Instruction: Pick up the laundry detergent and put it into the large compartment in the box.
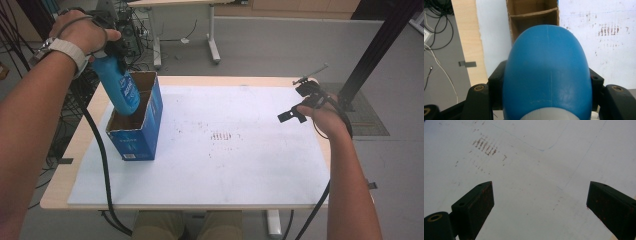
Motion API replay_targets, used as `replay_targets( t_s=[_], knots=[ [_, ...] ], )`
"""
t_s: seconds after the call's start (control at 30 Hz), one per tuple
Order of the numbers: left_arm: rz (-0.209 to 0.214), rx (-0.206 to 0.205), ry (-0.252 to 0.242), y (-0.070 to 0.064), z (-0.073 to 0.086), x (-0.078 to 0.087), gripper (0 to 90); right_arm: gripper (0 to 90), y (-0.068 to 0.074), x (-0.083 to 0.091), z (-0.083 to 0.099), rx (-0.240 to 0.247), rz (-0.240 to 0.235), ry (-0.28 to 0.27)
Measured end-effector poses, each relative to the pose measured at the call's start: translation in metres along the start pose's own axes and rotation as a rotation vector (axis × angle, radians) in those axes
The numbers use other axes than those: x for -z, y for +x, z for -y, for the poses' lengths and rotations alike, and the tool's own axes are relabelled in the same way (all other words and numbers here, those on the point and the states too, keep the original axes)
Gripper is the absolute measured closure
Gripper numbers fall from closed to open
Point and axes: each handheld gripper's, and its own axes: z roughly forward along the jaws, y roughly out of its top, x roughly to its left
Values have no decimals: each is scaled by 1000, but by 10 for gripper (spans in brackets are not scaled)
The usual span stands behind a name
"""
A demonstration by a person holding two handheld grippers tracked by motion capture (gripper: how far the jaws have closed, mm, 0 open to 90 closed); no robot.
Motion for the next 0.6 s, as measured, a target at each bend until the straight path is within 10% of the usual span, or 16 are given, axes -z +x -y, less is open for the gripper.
replay_targets(
  t_s=[0.6],
  knots=[
    [-3, -7, 2, -2, -3, -25, 384, 72, -3, -2, 7, -15, -4, 1]
  ],
)
